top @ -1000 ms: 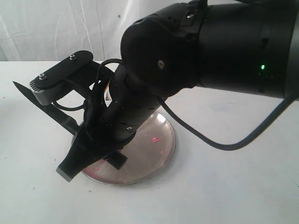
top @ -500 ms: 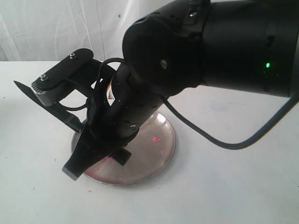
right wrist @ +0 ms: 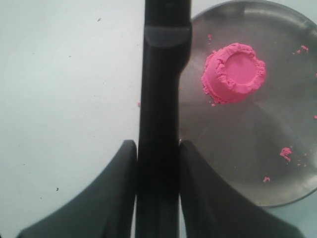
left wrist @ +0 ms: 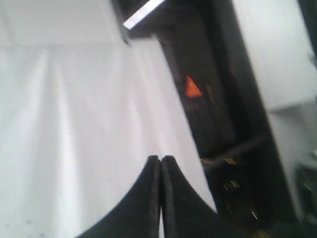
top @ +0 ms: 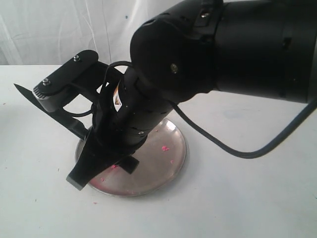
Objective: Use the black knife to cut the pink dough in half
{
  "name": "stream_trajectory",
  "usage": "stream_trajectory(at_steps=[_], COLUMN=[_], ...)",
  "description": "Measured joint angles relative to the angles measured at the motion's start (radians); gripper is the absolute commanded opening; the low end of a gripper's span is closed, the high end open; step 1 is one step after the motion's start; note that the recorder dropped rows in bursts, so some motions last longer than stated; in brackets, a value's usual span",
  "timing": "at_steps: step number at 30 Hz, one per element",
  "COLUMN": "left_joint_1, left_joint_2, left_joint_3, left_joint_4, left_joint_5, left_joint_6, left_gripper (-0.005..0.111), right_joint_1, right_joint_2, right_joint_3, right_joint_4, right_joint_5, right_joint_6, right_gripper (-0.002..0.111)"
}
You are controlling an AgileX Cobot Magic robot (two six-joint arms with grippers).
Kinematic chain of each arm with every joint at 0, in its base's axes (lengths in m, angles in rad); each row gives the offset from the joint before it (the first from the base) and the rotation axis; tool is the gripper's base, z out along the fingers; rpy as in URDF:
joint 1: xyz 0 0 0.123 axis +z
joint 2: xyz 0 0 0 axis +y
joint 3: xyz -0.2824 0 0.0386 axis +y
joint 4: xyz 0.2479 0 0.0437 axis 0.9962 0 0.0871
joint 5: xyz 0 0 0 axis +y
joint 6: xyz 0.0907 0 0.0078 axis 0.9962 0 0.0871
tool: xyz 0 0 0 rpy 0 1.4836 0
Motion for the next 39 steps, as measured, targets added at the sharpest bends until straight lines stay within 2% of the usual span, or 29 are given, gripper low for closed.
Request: stream_trajectory(at_steps=[3, 5, 6, 7, 8, 10, 12, 15, 17, 20, 21, 22, 24, 25, 26, 27, 30, 32, 35, 39], left_joint_1=[-0.006, -0.016, -0.018, -0.020, -0.020, -0.020, -0.020, -0.020, -0.020, -0.020, -0.020, -0.020, -0.020, -0.018, -0.012, 0.014, 0.058, 0.082, 0.103, 0.103], left_joint_2=[0.019, 0.063, 0.088, 0.130, 0.158, 0.213, 0.229, 0.234, 0.253, 0.274, 0.274, 0.268, 0.261, 0.259, 0.259, 0.259, 0.259, 0.259, 0.265, 0.303], left_joint_3=[0.025, 0.065, 0.082, 0.112, 0.135, 0.207, 0.276, 0.397, 0.521, 0.722, 0.782, 0.874, 0.960, 0.988, 1.019, 1.071, 1.117, 1.124, 1.126, 1.126], left_joint_4=[0.251, 0.562, 0.715, 0.955, 1.096, 1.345, 1.437, 1.394, 1.318, 1.221, 1.206, 1.193, 1.189, 1.184, 1.170, 1.117, 0.990, 0.926, 0.879, 0.935], left_joint_5=[-0.163, -0.149, -0.097, -0.015, 0.080, 0.224, 0.268, 0.246, 0.194, 0.052, -0.005, -0.126, -0.284, -0.344, -0.410, -0.534, -0.685, -0.745, -0.862, -0.976], left_joint_6=[-0.309, -0.662, -0.887, -1.128, -1.342, -1.603, -1.700, -1.748, -1.750, -1.800, -1.831, -1.903, -1.985, -2.021, -2.048, -2.077, -2.066, -2.045, -2.033, -2.089], left_gripper=[0.000, 0.000, 0.000, 0.000, 0.000, 0.000, 0.000, 0.000, 0.000, 0.000, 0.000, 0.000, 0.003, 0.007, 0.018, 0.023, 0.041, 0.048, 0.048, 0.048], right_joint_1=[0.000, 0.000, 0.000, 0.000, 0.000, 0.000, 0.000, 0.000, 0.000, 0.000, 0.000, 0.000, -0.005, -0.008, -0.016, -0.022, -0.024, -0.024, -0.024, -0.024], right_joint_2=[0.000, 0.000, 0.000, 0.000, 0.000, 0.000, 0.000, 0.000, 0.000, 0.000, 0.000, 0.000, 0.000, 0.000, 0.000, 0.000, 0.000, 0.000, 0.000, 0.024], right_joint_3=[0.000, 0.000, 0.000, 0.000, 0.000, 0.000, 0.000, 0.000, 0.000, 0.000, 0.000, 0.000, 0.000, 0.000, 0.000, 0.000, 0.000, 0.000, 0.000, 0.000], right_joint_4=[0.000, 0.000, 0.000, 0.000, 0.000, 0.000, 0.000, 0.000, 0.000, 0.000, 0.000, -0.033, -0.074, -0.082, -0.086, -0.086, -0.065, -0.037, 0.059, 0.157], right_joint_5=[-0.001, -0.001, -0.001, -0.001, -0.001, -0.001, -0.001, -0.001, -0.005, -0.005, -0.005, -0.005, -0.005, -0.005, -0.005, 0.006, 0.031, 0.039, 0.040, 0.032], right_joint_6=[0.000, 0.000, 0.000, 0.000, 0.000, 0.000, 0.000, 0.000, 0.000, 0.002, 0.011, 0.042, 0.074, 0.082, 0.086, 0.093, 0.093, 0.093, 0.054, 0.006], right_gripper=[0.000, 0.000, 0.000, 0.000, 0.000, 0.000, 0.000, 0.000, 0.000, 0.000, 0.000, 0.000, 0.000, 0.000, 0.000, 0.000, 0.000, 0.000, 0.000, 0.000])
